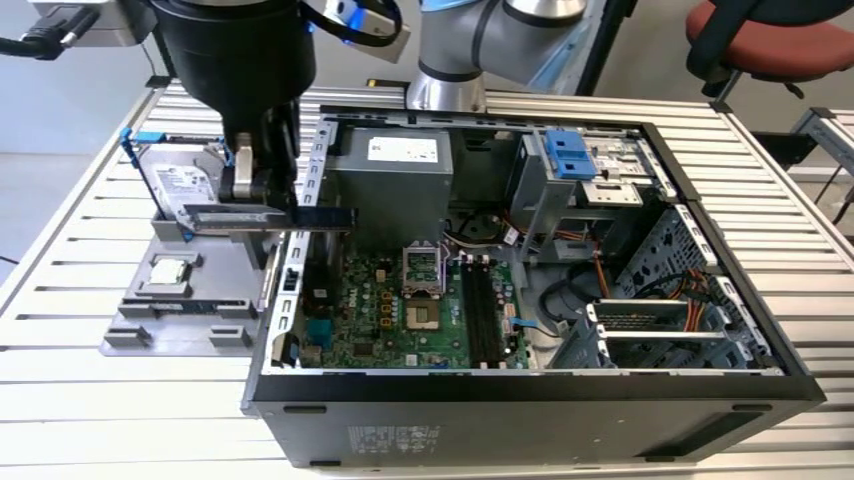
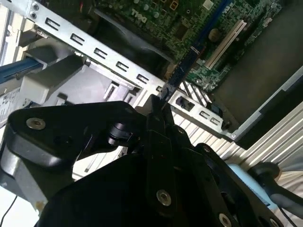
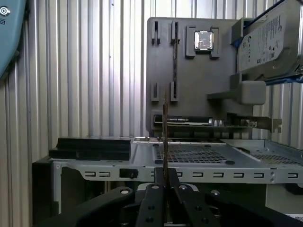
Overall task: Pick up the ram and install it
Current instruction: 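Pick up the ram and move it above insertion slot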
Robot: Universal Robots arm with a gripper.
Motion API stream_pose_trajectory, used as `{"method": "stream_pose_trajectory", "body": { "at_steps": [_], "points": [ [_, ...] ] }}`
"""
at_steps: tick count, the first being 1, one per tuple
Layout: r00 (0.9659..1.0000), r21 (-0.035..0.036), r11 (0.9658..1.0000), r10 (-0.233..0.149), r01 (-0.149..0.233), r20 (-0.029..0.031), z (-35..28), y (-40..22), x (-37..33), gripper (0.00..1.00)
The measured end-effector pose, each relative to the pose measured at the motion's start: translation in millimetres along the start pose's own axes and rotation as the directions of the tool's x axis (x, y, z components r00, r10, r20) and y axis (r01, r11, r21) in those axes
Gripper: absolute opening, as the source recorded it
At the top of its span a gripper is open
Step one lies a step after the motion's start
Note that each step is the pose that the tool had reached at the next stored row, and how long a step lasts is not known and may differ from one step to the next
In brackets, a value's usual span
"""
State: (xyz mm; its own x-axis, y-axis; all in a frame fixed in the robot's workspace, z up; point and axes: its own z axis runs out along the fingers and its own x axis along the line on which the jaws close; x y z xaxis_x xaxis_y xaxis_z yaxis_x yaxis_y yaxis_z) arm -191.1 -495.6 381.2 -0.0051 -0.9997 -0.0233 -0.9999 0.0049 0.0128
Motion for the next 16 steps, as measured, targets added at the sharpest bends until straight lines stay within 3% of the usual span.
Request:
{"method": "stream_pose_trajectory", "body": {
  "at_steps": [16],
  "points": [
    [1.0000,0.0000,1.0000,0.000,0.000,0.0000,-0.5,-49.4,-5.9,0.00]
  ]
}}
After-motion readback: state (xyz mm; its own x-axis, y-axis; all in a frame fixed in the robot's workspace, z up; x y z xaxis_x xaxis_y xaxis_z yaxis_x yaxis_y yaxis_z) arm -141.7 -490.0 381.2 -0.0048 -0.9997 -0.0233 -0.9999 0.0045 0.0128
